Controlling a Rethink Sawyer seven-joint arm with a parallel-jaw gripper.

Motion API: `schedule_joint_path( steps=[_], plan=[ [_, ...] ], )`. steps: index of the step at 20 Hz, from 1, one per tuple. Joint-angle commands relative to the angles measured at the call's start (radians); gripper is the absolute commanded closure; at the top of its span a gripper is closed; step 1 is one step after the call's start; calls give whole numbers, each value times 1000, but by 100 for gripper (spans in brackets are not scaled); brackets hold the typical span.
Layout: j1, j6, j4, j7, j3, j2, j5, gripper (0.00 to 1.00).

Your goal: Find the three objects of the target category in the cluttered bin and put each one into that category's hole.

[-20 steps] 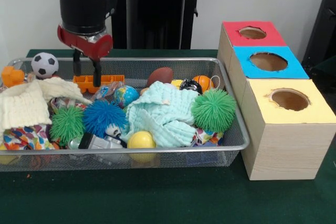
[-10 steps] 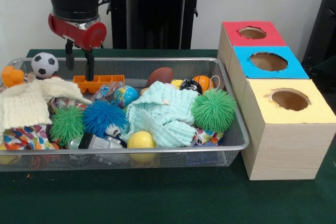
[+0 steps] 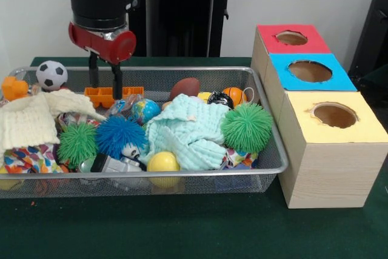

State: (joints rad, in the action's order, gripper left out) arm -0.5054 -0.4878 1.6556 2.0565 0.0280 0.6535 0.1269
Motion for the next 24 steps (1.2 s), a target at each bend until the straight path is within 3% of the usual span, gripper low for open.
schedule_joint_path(
  steps=[1, 7, 16, 20, 24],
  plan=[
    [62, 45, 29, 159, 57, -59, -50, 0],
    [96, 65, 32, 171, 28, -76, -61, 0],
    [113, 135, -21, 150, -58, -210, -12, 0],
    [141, 94, -58, 138, -134, -254, 7, 0],
    [148, 60, -69, 108, -165, -247, 9, 0]
  ],
)
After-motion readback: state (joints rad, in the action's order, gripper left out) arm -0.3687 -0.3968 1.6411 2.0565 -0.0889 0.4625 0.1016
